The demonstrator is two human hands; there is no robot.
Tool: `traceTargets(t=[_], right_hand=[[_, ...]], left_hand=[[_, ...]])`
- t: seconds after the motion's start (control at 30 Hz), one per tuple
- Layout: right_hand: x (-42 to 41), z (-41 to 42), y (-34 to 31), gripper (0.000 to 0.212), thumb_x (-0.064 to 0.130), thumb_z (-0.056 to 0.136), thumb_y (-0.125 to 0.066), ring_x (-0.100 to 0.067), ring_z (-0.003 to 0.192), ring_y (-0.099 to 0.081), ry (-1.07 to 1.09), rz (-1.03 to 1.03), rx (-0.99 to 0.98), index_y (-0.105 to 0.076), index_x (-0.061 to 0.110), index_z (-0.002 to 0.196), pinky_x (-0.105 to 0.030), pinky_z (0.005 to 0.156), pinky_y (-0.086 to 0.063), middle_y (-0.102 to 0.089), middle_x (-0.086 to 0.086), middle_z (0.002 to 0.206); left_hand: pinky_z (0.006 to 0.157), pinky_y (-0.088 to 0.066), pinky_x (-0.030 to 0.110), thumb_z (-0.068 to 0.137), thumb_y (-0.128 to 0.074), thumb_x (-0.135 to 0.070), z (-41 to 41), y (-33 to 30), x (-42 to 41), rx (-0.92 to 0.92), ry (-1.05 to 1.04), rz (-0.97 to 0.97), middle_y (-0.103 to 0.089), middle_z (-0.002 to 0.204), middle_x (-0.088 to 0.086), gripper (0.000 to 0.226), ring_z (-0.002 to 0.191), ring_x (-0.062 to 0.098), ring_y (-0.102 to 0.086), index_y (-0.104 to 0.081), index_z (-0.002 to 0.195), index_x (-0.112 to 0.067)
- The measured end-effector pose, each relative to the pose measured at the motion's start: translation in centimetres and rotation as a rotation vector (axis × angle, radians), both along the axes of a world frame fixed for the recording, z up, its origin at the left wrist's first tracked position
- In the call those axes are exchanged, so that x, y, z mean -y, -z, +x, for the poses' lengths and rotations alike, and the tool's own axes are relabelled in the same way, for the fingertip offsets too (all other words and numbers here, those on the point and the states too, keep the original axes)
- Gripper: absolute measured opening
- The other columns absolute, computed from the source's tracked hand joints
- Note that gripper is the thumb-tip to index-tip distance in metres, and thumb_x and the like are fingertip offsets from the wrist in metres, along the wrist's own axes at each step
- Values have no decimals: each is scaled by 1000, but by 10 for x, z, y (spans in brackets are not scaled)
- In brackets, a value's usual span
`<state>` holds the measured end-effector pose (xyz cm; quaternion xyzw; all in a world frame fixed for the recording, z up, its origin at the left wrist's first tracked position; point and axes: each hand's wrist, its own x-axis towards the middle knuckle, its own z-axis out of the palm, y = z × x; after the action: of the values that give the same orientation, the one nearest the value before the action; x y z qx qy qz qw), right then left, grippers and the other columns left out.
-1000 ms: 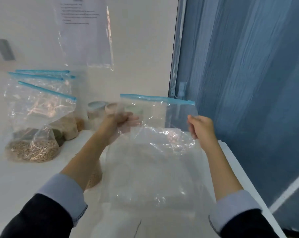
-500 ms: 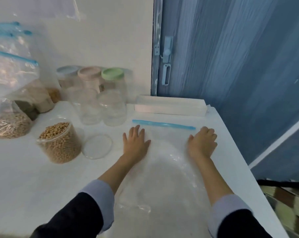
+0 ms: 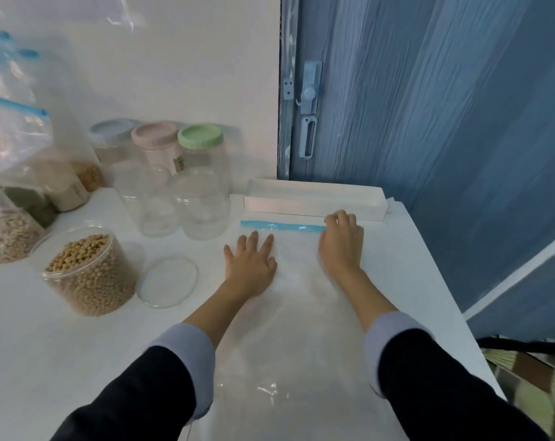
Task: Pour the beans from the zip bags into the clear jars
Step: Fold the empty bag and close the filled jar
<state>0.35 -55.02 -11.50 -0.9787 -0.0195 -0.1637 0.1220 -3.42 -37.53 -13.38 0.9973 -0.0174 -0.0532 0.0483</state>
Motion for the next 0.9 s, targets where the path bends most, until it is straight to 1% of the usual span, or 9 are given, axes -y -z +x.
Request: traceTargets(t=[0.07,0.17,0.23,0.37,0.5,0.57,0.7,0.8,0.9], right_hand=[[-7,21,-6,32,-8,83,-56,-37,117,-48,-79,26,62,-61,-1,114,-43,93,-37,-54,-17,128],[-19,44,-10,46,-6,88,-50,-28,136,-32,-108,-63,1,-48,5,133,-44,114,-15,-41,-10,146],[-24,52,-9,46,-2,91,-48,-24,133,-34,-64,-99,-47,-45,11,135,-45,117,-6,-45,-7,141],[-29,62,-8,39,-4,91,-46,-27,123,-40,11,-77,-42,-54,12,126,-44,116,-7,-53,-9,127],[-27,70,-12,38,-12,86,-45,-30,111,-45,0,138,43,-64,6,115,-35,95,-27,-57,-14,113],[-31,67,-17,37,-15,82,-46,-32,105,-46,-39,219,111,-66,2,108,-33,79,-25,-57,-17,106],[-46,52,-15,40,-22,68,-50,-38,92,-51,-101,225,205,-69,0,95,-33,70,-23,-58,-19,92],[-49,42,-1,44,-25,47,-51,-37,74,-54,-133,227,220,-69,0,79,-33,64,-25,-56,-17,75],[-46,35,8,43,-24,49,-54,-38,78,-55,-131,179,154,-68,0,81,-34,66,-25,-57,-17,79]], left_hand=[[115,-9,58,100,-16,-41,6,-1,-1,-20,-13,8,-1,159,2,54,145,27,-3,-2,151,-30],[115,-4,59,100,-14,-40,12,-1,-2,-50,-30,-1,4,160,2,53,146,26,3,-1,151,-31],[115,-1,59,100,-14,-41,14,1,0,-57,-34,-5,6,160,1,53,147,26,6,0,151,-32],[115,3,59,100,-13,-40,16,4,-1,-43,-41,-38,8,160,1,53,147,25,9,1,151,-33],[115,6,57,100,-13,-41,16,8,0,-31,-48,-58,11,160,0,56,147,23,12,3,151,-28],[116,5,55,100,-15,-41,16,11,-1,-13,-66,-61,10,160,-1,59,147,21,11,3,152,-19],[117,3,50,99,-22,-42,14,13,0,72,-108,-107,-1,160,5,63,147,20,2,-9,150,-8],[117,-8,50,95,-36,-42,10,13,-2,196,-122,-180,-28,143,11,53,138,29,-21,-34,132,-4],[91,-43,50,81,-47,-38,6,14,-1,429,-108,-254,-50,104,14,40,97,35,-50,-52,98,-2]])
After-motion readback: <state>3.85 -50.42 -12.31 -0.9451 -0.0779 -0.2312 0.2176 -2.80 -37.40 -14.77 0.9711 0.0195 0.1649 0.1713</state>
